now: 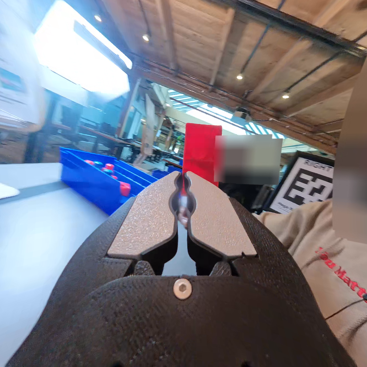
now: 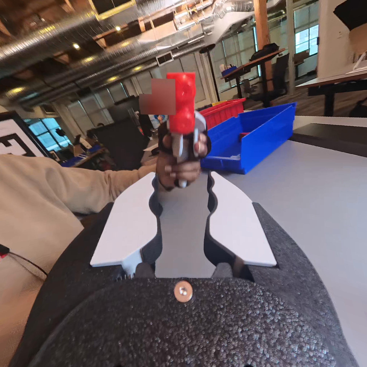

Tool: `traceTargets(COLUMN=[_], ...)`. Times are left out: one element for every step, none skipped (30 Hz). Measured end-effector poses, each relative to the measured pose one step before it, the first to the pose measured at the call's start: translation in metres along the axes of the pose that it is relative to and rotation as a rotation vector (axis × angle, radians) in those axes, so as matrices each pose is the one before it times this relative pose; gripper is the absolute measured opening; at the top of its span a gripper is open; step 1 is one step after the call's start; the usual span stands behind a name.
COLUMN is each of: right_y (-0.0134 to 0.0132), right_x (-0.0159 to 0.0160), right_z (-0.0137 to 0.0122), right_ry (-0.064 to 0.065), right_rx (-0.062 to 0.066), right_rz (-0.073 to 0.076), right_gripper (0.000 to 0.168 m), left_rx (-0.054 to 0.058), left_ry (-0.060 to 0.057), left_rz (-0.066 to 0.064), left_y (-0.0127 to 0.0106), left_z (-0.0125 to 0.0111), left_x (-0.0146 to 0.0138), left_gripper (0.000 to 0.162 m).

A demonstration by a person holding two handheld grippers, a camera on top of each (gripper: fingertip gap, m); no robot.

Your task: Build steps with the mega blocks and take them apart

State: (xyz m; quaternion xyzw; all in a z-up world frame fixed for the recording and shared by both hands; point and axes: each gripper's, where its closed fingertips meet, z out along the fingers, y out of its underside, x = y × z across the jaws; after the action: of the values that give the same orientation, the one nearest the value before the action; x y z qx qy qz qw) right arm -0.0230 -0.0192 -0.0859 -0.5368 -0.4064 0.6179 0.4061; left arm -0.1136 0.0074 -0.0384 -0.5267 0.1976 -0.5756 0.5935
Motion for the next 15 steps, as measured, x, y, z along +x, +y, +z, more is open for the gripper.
traceTargets(right_y=[-0.00113, 0.00059, 0.00182, 0.00165, 0.00029, 0.00007, 0.00203, 0.00403, 0.00359, 0.00242, 0.00463, 0.01071, 0.01583, 0.02064, 0.02286], right_x=[-0.00346, -0.00403, -0.00336, -0.00198, -0.00045, 0.00093, 0.00191, 0.00258, 0.00328, 0.00480, 0.00591, 0.00829, 0.01191, 0.01306, 0.01003], right_z=[0.00531, 0.00561, 0.00560, 0.00428, 0.00214, 0.00015, -0.00109, -0.00190, -0.00261, -0.00371, -0.00472, -0.00568, -0.00634, -0.00586, -0.00337], right_ry=[-0.0176, -0.0210, -0.0178, -0.0119, -0.0042, 0.0015, 0.0029, 0.0042, 0.0138, 0.0295, 0.0392, 0.0553, 0.0819, 0.0879, 0.0643], right_rx=[0.0100, 0.0018, -0.0030, 0.0026, 0.0145, 0.0126, -0.0105, -0.0336, -0.0393, -0.0472, -0.0797, -0.1281, -0.1548, -0.1640, -0.1601], right_rz=[0.0147, 0.0143, 0.0163, 0.0159, 0.0111, 0.0055, 0.0010, -0.0059, -0.0151, -0.0253, -0.0421, -0.0599, -0.0746, -0.0778, -0.0637], right_gripper=[0.050, 0.053, 0.052, 0.043, 0.030, 0.029, 0.029, 0.029, 0.029, 0.029, 0.029, 0.029, 0.029, 0.029, 0.029], left_rx=[-0.0066, -0.0127, -0.0104, -0.0122, -0.0294, -0.0380, -0.0139, -0.0259, -0.0523, -0.0512, -0.0229, -0.0198, -0.0269, -0.0313, -0.0524], left_ry=[0.0258, 0.0065, 0.0009, 0.0118, 0.0149, -0.0035, -0.0207, -0.0071, -0.0113, -0.0306, -0.0374, -0.0415, -0.0584, -0.0882, -0.1008], left_rz=[-0.0162, -0.0077, -0.0020, -0.0030, 0.0021, 0.0121, 0.0179, 0.0131, 0.0252, 0.0460, 0.0560, 0.0526, 0.0545, 0.0504, 0.0378], left_y=[0.01749, 0.01514, 0.01138, 0.00879, 0.00921, 0.00921, 0.00449, 0.00401, 0.00575, 0.00359, -0.00265, -0.00555, -0.00706, -0.00789, -0.00532], left_z=[0.00953, 0.00812, 0.00657, 0.00530, 0.00436, 0.00335, 0.00105, -0.00013, -0.00041, -0.00219, -0.00519, -0.00731, -0.00923, -0.01060, -0.01105], left_x=[0.01076, 0.00542, 0.00283, 0.00298, 0.00273, -0.00019, -0.00316, -0.00207, -0.00244, -0.00464, -0.00578, -0.00743, -0.01119, -0.01778, -0.02293], left_gripper=[0.002, 0.002, 0.002, 0.002, 0.002, 0.002, 0.002, 0.002, 0.003, 0.004, 0.011, 0.017, 0.020, 0.020, 0.020])
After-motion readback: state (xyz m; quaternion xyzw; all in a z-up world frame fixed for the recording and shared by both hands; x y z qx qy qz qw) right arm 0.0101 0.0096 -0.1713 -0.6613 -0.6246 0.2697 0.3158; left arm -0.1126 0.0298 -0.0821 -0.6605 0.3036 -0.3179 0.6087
